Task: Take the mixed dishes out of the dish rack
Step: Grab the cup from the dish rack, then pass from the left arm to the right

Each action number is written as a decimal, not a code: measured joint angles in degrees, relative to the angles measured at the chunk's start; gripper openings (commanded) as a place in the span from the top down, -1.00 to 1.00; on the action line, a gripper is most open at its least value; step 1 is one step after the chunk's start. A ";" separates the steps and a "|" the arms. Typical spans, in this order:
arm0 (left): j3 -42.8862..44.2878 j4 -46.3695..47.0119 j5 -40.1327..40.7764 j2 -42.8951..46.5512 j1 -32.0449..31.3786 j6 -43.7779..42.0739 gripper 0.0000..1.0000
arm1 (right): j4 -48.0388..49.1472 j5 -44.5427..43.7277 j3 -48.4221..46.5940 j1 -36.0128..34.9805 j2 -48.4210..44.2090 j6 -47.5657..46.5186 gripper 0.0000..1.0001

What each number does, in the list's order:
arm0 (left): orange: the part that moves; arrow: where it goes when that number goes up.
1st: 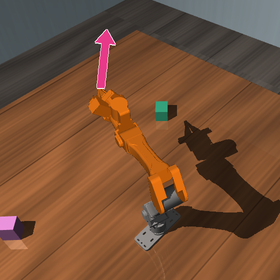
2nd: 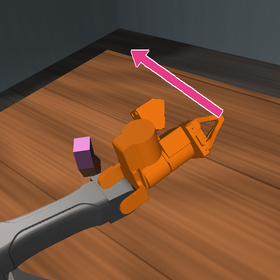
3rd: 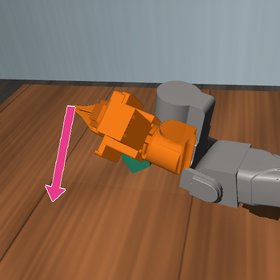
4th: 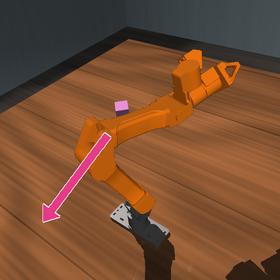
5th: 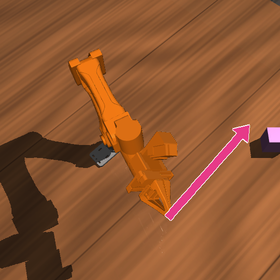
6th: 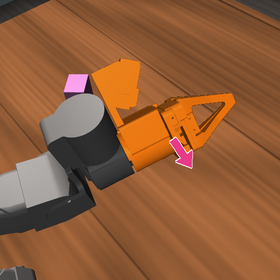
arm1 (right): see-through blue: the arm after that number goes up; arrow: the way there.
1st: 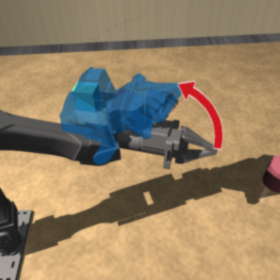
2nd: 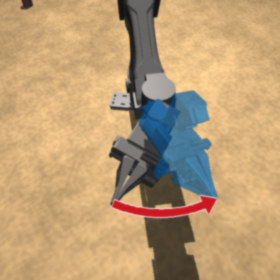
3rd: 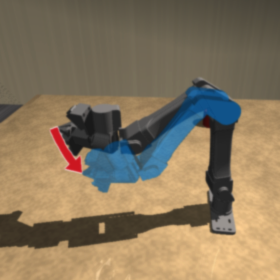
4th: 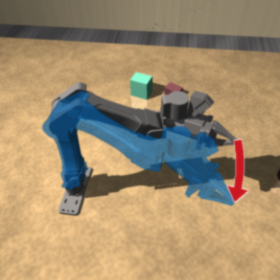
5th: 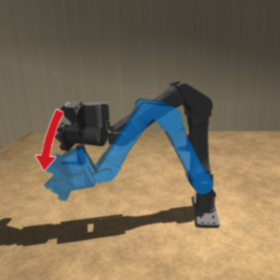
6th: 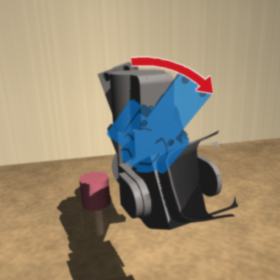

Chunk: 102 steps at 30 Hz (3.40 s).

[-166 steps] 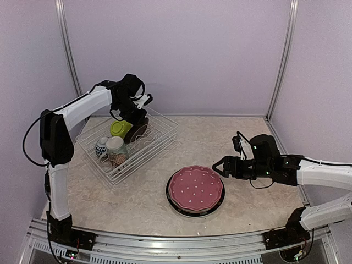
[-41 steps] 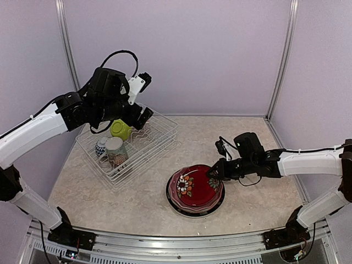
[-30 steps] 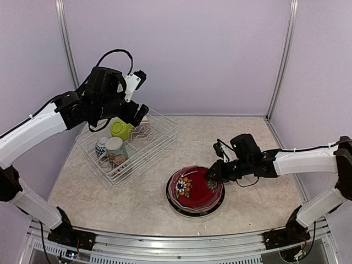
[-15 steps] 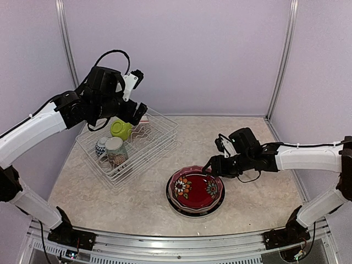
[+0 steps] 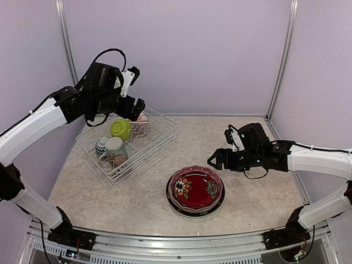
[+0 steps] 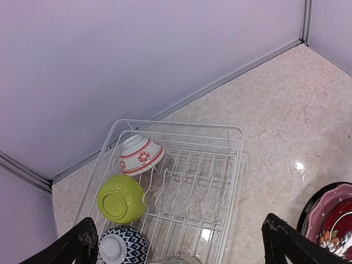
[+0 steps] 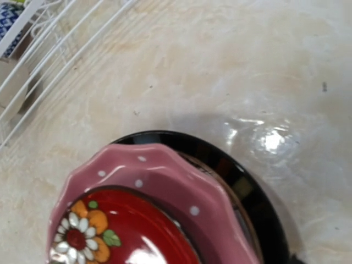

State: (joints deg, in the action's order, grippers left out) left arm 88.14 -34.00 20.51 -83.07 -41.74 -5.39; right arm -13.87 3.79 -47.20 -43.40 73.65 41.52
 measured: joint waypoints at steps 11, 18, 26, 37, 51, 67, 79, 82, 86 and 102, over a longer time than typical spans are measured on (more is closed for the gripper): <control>2.25 -13.44 -10.14 -1.33 11.52 14.32 -0.98 | 1.14 -2.16 4.76 0.63 -5.57 -0.37 -0.83; -8.13 -21.97 -24.74 3.34 24.83 21.79 -0.98 | 5.29 -0.72 6.27 2.40 -5.95 -1.64 -0.84; -7.98 -23.02 -31.56 0.70 25.59 23.41 -0.98 | 7.61 1.36 6.34 3.43 -6.14 -2.73 -0.84; -7.26 -22.43 -32.11 -9.40 24.59 21.90 -0.98 | 8.26 1.51 9.88 3.63 -11.58 -1.68 -0.85; -6.12 -21.55 -27.28 -14.69 21.20 19.74 -0.73 | 9.53 1.70 10.47 3.82 -10.49 -0.46 -0.85; -5.03 -22.05 -25.81 -14.25 21.05 18.43 0.53 | 9.90 2.56 10.45 3.82 -8.85 0.13 -0.85; 2.75 -25.79 -27.56 -13.75 20.96 18.47 1.00 | 9.81 2.84 8.76 3.82 -6.45 0.11 -0.85; 5.07 -26.12 -27.80 -12.44 20.96 18.60 1.00 | 9.86 3.04 8.68 3.82 -6.16 0.13 -0.85; 8.72 -27.41 -28.26 -10.91 21.11 18.86 1.00 | 10.12 3.54 8.68 3.82 -5.53 0.24 -0.85; 12.94 -21.46 -45.13 -9.53 24.09 29.38 1.00 | 16.68 9.20 2.25 3.21 2.05 1.68 -0.84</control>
State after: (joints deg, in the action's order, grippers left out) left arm 101.08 -55.46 -24.62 -92.60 -17.65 23.99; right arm 2.81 12.99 -44.95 -40.18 75.70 43.20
